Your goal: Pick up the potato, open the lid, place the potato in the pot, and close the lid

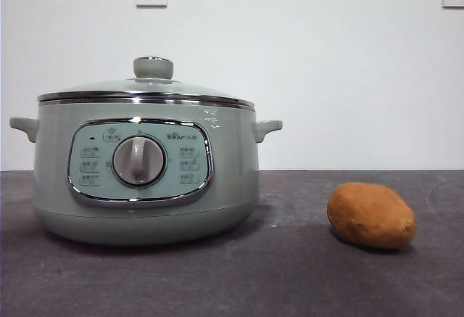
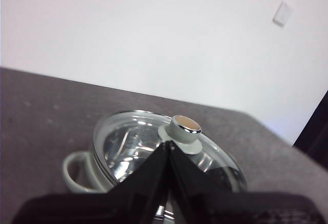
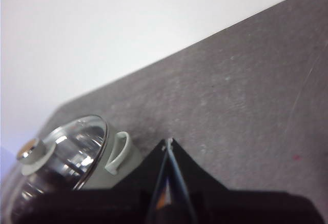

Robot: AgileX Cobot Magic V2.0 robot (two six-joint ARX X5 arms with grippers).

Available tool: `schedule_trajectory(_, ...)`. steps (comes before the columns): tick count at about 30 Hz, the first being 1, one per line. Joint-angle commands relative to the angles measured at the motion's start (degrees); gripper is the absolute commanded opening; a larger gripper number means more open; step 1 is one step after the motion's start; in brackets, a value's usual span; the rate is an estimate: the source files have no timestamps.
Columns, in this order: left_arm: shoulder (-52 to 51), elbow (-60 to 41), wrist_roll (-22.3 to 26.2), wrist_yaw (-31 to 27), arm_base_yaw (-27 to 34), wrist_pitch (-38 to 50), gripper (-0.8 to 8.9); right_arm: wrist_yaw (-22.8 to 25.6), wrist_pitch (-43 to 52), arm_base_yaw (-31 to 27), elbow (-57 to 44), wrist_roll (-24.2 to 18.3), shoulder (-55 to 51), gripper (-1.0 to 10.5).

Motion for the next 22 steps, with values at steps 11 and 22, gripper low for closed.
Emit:
schedule_trajectory(11,21.18,24.68,18.27,0.57,0.07,-18.08,-0.05,-15.52,-21.64,0.02,25.51,-19.61,24.00,0.0)
schedule_trajectory(22,33.46,35.65,20.37,2.03,0.07,-29.35,2.48,-17.81,-27.91,0.09,27.96,-21.92,33.00,4.5)
